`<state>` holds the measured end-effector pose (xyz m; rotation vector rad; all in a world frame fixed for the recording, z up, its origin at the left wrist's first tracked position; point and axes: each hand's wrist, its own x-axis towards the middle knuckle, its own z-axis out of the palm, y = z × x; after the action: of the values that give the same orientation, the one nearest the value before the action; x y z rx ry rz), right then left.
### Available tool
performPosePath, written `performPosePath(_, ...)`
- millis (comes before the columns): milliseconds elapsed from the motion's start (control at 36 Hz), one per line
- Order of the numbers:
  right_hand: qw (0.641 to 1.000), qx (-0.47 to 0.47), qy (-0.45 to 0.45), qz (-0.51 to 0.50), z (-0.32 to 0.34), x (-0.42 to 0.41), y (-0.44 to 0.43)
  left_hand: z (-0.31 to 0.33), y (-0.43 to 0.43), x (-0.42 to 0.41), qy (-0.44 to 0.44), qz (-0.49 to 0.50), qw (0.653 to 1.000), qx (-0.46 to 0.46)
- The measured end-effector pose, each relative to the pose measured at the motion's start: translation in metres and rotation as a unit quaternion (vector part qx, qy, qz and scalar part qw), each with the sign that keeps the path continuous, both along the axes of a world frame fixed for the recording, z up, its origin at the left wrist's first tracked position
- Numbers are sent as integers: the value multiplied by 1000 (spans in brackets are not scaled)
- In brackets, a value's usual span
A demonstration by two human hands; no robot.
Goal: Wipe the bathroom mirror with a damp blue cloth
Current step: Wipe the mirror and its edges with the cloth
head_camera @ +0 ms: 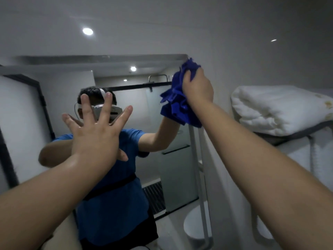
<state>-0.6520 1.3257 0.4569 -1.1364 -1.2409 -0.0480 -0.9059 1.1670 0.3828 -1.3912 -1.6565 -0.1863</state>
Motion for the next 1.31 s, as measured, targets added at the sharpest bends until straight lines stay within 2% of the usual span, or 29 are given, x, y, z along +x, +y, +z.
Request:
performPosePath(167, 1000, -14, 8, -8, -137, -1, 3, 1, 0, 1, 1, 2, 1000, 7)
performPosePath(361, 988, -142, 58, 23, -308, 1, -2, -2, 0, 3, -13, -1, 1000, 8)
performPosePath(528, 971, -224, 86, 13, -380, 3, 2, -2, -1, 3, -11, -1, 1000, 9)
performPosePath(694, 934, -320, 153, 32, -446, 2, -3, 2, -1, 3, -13, -8, 1000, 5)
performPosePath(861, 903, -382, 180, 73, -431, 0, -10, 11, -9, 5, -3, 0, 1000, 13)
performPosePath(1028, 916, -347, 189, 73, -395, 4, -17, 2, -5, 6, -1, 10, 1000, 10)
performPosePath(1167, 951, -273, 135, 49, -299, 0, -11, -2, -2, 4, -4, 10, 1000, 6)
performPosePath(1306, 985, -155, 67, 44, -155, -1, -5, -3, 0, 5, -14, 6, 1000, -7)
